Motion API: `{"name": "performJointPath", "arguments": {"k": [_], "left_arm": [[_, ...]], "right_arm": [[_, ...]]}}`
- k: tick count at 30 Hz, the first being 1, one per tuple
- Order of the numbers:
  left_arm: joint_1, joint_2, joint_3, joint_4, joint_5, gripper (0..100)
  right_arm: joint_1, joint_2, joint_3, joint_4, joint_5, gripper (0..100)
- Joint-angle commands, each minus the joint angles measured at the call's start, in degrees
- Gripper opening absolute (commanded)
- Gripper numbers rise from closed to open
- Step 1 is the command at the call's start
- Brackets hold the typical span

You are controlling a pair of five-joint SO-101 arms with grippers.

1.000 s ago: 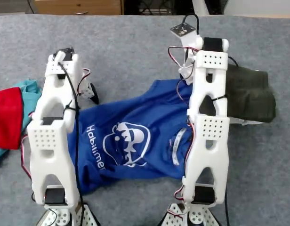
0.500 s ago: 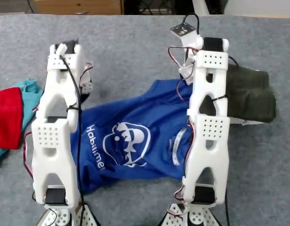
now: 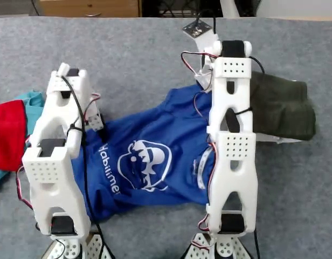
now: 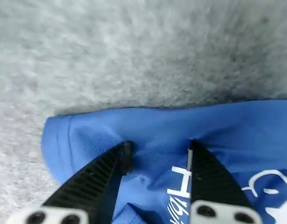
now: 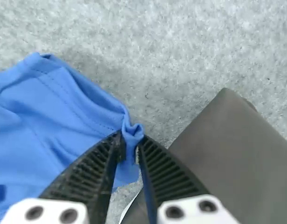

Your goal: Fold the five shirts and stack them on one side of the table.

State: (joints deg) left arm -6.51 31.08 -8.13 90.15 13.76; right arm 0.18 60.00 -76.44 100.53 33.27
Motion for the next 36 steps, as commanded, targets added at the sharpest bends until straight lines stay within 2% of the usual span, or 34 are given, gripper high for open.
{"name": "performJointPath", "arguments": {"k": [1,5,7,11,15,18,21,25,28,31,36], "left_arm": [[2.3,-3.7,3.6,-3.4,0.7,20],[2.7,-3.7,-0.6,-6.3,0.4,2],[2.6,-3.3,-4.9,-6.1,-1.1,5],[1.2,-3.7,-17.6,-6.0,-2.3,3],[-0.8,-3.2,-33.9,-2.9,-1.1,3],[-2.5,-3.0,-40.8,-2.7,1.7,3],[-2.9,-2.8,-39.5,-2.9,1.9,3],[-1.2,-0.7,-30.9,0.3,0.8,4],[1.2,1.8,-24.1,3.9,-3.4,16],[1.6,4.2,-17.8,5.5,-4.0,25],[-0.3,6.2,-10.1,5.2,-4.4,26]], "right_arm": [[-0.7,-0.2,-2.4,0.4,0.4,1.5],[-0.6,-0.3,-2.4,0.4,0.3,1.5],[-0.6,-0.3,-2.6,0.4,0.1,1.5],[-0.5,-0.6,-2.9,0.4,0.1,1.5],[-0.5,-0.6,-2.9,0.4,0.1,1.5],[-0.5,-0.6,-2.9,0.4,0.1,1.5],[-0.5,-0.6,-2.9,0.4,0.1,1.5],[0.7,-0.6,-2.9,0.4,0.4,1.5],[2.3,-0.7,-2.9,0.4,0.4,1.5],[3.4,-0.7,-4.2,0.6,0.4,1.5],[6.5,-1.7,0.7,0.8,8.4,1.5]]}}
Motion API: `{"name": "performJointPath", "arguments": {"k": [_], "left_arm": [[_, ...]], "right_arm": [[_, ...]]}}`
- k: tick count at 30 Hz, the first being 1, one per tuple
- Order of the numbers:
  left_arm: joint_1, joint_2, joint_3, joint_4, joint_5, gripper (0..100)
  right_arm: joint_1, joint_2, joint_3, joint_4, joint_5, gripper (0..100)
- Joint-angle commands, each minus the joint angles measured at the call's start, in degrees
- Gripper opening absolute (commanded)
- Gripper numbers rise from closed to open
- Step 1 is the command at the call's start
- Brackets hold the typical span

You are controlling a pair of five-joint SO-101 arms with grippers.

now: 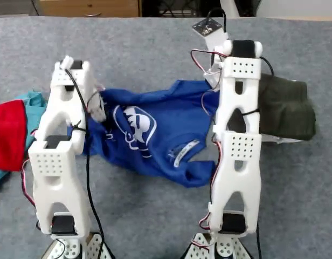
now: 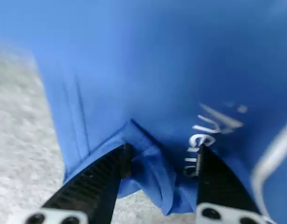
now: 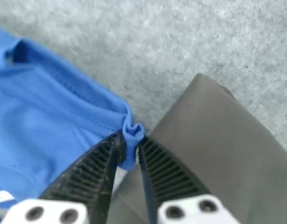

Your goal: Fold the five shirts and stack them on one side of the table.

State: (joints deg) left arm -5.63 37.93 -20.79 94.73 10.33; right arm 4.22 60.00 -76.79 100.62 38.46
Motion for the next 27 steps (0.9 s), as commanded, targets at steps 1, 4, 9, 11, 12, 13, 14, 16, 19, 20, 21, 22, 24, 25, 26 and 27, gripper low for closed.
{"name": "performJointPath", "arguments": {"k": [1,4,9,11,12,13,14,16,19,20,21,22,24,25,26,27], "left_arm": [[-1.6,-0.4,3.6,0.6,-1.0,26],[-2.1,-0.1,6.9,0.5,-1.1,26],[-0.3,-0.6,15.4,-1.7,-2.7,26],[0.6,-0.6,20.0,-1.8,-6.3,24],[0.7,-0.7,22.0,-1.7,-8.6,21],[0.4,-0.7,23.7,-1.5,-10.7,16],[0.1,-0.8,25.5,-1.5,-12.7,11],[-1.1,-1.8,28.9,-1.3,-16.4,2],[-3.1,-4.8,35.1,-1.3,-20.8,4],[-3.8,-6.3,37.2,-1.4,-22.2,3],[-4.6,-7.9,39.4,-1.6,-23.8,3],[-5.4,-9.8,41.6,-1.6,-25.5,3],[-6.8,-14.0,45.7,-1.4,-28.4,3],[-7.5,-16.4,47.7,-1.4,-29.8,3],[-8.1,-19.1,49.7,-1.4,-31.2,3],[-8.8,-21.6,51.5,-1.4,-32.4,3]], "right_arm": [[3.1,-2.9,2.7,0.7,3.6,1.5],[3.4,-8.3,9.3,0.7,5.2,1.5],[3.1,-19.6,24.6,0.5,10.5,1.5],[3.1,-23.4,27.3,0.4,10.6,1.5],[3.1,-25.1,28.4,0.4,10.6,1.5],[3.1,-26.2,29.1,0.4,10.6,1.5],[3.0,-26.9,29.7,0.3,10.6,1.5],[3.0,-27.3,29.9,0.2,10.6,1.5],[3.0,-27.5,29.8,-0.2,10.5,1.5],[3.0,-27.6,29.8,-0.1,10.5,1.5],[3.0,-27.6,29.8,-0.1,10.5,1.5],[3.0,-27.6,29.8,0.0,10.5,1.5],[3.0,-27.6,29.8,0.2,10.5,1.5],[3.0,-27.6,29.8,0.2,10.5,1.5],[3.0,-27.7,29.8,0.2,10.5,1.5],[3.0,-27.7,29.8,0.3,10.5,1.5]]}}
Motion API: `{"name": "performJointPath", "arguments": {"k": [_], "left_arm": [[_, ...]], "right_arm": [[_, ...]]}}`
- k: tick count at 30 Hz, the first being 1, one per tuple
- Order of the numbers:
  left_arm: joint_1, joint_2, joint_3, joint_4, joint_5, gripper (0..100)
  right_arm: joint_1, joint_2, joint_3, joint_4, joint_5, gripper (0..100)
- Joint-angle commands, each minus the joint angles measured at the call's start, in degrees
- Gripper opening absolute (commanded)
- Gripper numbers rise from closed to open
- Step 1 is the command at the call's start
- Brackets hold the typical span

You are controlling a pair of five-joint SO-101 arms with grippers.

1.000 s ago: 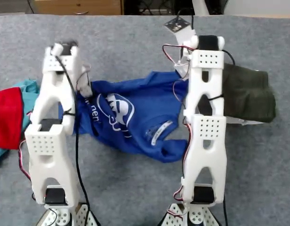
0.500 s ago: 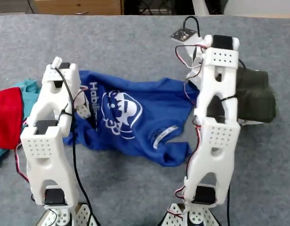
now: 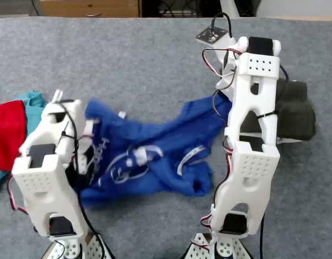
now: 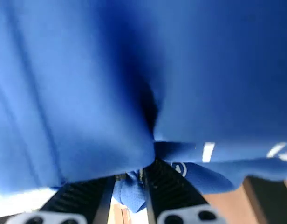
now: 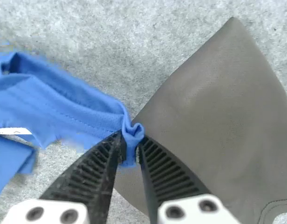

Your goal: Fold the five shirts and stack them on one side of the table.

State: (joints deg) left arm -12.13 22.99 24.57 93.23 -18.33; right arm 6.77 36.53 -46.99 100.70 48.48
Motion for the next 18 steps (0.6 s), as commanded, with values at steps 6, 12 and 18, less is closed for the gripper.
{"name": "performJointPath", "arguments": {"k": [6,12,18], "left_arm": [[-5.5,-22.2,12.6,0.4,-7.3,3],[-10.5,-30.5,9.3,7.2,-12.5,3],[-10.9,-31.8,-9.7,7.5,-5.5,3]], "right_arm": [[0.5,-4.4,0.5,0.4,0.9,1.5],[0.5,-6.5,2.4,0.5,1.0,1.5],[-1.5,-12.6,9.0,0.4,2.3,1.5]]}}
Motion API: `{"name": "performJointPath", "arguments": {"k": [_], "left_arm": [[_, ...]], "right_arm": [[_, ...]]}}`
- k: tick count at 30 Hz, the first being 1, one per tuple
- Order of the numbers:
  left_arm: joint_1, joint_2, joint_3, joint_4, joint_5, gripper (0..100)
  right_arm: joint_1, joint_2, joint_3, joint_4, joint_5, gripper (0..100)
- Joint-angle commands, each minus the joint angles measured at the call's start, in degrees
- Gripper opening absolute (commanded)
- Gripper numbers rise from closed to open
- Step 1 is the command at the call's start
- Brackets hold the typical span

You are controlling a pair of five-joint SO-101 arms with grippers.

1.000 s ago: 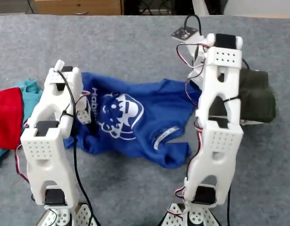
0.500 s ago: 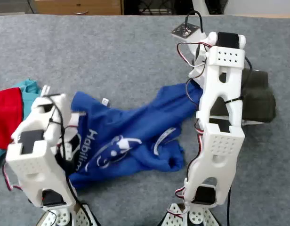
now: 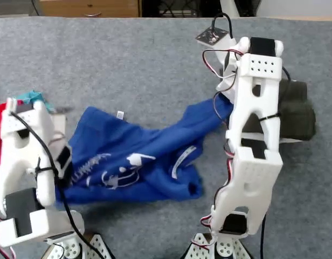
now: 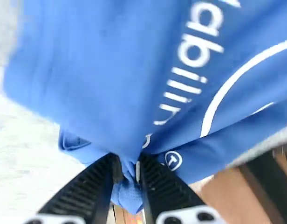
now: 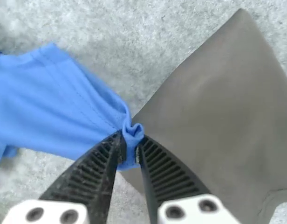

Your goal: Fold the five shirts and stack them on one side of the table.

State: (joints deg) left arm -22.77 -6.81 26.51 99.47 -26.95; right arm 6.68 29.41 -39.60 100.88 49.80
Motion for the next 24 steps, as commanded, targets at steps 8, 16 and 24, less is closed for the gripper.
{"name": "performJointPath", "arguments": {"k": [8,16,24], "left_arm": [[0.7,3.6,-33.5,1.4,-5.0,4],[-1.5,4.4,-24.0,1.5,-14.3,2],[-12.4,-1.1,-2.1,1.5,-37.1,3]], "right_arm": [[-1.9,-7.9,4.1,0.0,2.0,1.5],[-1.5,-8.0,4.0,0.0,2.0,1.5],[-1.5,-7.9,4.1,0.0,2.0,1.5]]}}
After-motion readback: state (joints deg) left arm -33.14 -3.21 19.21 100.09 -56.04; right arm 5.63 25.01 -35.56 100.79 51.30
